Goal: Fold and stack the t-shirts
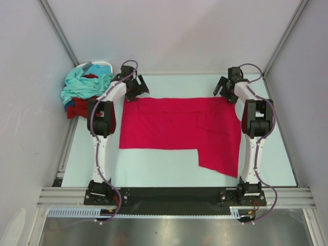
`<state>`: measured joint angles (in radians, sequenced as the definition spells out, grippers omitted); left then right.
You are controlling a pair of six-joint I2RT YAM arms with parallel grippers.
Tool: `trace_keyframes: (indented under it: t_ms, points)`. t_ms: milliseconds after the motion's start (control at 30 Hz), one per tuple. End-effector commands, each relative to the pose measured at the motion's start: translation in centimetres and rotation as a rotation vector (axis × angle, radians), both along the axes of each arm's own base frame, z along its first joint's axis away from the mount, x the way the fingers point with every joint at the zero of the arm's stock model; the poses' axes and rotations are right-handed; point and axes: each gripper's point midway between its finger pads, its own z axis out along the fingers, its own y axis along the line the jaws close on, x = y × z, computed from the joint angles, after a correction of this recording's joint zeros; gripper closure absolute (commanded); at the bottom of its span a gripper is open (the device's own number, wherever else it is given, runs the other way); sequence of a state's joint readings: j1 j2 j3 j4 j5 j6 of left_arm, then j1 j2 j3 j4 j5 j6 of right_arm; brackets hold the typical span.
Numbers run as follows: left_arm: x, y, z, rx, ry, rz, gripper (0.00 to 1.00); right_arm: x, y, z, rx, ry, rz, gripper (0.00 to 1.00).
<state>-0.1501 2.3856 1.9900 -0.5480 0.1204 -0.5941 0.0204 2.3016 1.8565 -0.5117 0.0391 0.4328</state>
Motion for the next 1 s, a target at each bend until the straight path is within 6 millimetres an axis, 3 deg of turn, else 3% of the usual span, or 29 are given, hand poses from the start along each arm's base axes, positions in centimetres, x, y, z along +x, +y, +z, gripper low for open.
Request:
trace_keyframes:
  t_ms: [0, 33, 300, 700, 967]
  points:
    - [1.3, -0.3, -2.9, -0.029, 0.030, 0.008, 0.06, 1.2, -0.2, -3.5, 0.021, 0.031, 0.006, 0.07]
    - [1.6, -0.3, -2.7, -0.026, 0.024, 0.011, 0.06, 1.5, -1.7, -3.4, 0.021, 0.025, -0.019, 0.07]
    - [4.1, -0.4, -2.4, -0.062, -0.019, 0.019, 0.06, 3.0, -2.7, -3.1, 0.048, -0.002, -0.031, 0.07]
    - [6.2, 0.4, -1.4, -0.078, -0.079, 0.038, 0.05, 5.8, -2.4, -2.3, 0.075, -0.059, -0.006, 0.06]
    - [8.2, -0.1, 0.2, -0.116, -0.157, 0.042, 0.05, 6.4, -2.2, -1.8, 0.091, -0.082, 0.006, 0.06]
